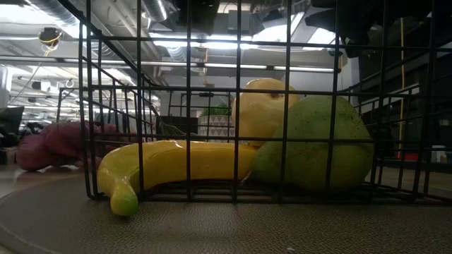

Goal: Build produce basket
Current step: Put the purple grapes into the black wire basket, then put the red chili pepper into the black wire basket

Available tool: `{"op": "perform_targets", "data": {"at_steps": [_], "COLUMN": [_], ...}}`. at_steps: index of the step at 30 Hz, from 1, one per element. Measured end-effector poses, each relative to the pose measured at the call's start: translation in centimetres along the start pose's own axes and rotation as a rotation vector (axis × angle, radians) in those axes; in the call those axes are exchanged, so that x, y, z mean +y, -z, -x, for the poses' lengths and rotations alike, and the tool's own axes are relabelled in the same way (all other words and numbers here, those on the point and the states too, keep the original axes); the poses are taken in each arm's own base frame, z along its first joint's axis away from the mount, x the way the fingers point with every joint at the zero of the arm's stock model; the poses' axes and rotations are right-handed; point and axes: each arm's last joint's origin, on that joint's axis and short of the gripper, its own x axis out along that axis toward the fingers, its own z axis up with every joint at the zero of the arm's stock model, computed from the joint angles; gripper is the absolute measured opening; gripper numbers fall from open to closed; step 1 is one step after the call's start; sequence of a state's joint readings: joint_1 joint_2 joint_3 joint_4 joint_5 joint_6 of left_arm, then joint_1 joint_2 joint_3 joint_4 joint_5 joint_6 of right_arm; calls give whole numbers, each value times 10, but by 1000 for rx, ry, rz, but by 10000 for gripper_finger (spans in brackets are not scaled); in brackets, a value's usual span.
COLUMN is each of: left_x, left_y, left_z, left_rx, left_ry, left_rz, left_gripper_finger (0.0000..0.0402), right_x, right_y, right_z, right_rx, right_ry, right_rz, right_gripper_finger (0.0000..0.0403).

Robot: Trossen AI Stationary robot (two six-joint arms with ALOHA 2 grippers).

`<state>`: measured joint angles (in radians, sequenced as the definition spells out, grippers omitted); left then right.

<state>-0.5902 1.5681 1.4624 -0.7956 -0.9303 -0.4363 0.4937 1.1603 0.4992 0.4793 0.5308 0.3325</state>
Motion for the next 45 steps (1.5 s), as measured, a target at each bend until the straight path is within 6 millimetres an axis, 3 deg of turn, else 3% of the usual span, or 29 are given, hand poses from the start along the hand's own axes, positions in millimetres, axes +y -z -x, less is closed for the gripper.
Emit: {"op": "perform_targets", "data": {"at_steps": [13, 24, 45], "left_x": [-3, -3, -3], "left_y": [1, 1, 1], "left_z": [2, 2, 2], "left_rx": [23, 21, 24], "left_ry": [59, 60, 61], "left_rz": [21, -4, 52], "left_gripper_finger": [41, 103, 106], "right_x": [0, 0, 0], "right_y": [0, 0, 0], "right_z": [0, 0, 0], "right_rx": [0, 0, 1], "right_ry": [0, 0, 0], "right_rz": [0, 0, 1], "right_gripper_finger": [138, 138, 138]}}
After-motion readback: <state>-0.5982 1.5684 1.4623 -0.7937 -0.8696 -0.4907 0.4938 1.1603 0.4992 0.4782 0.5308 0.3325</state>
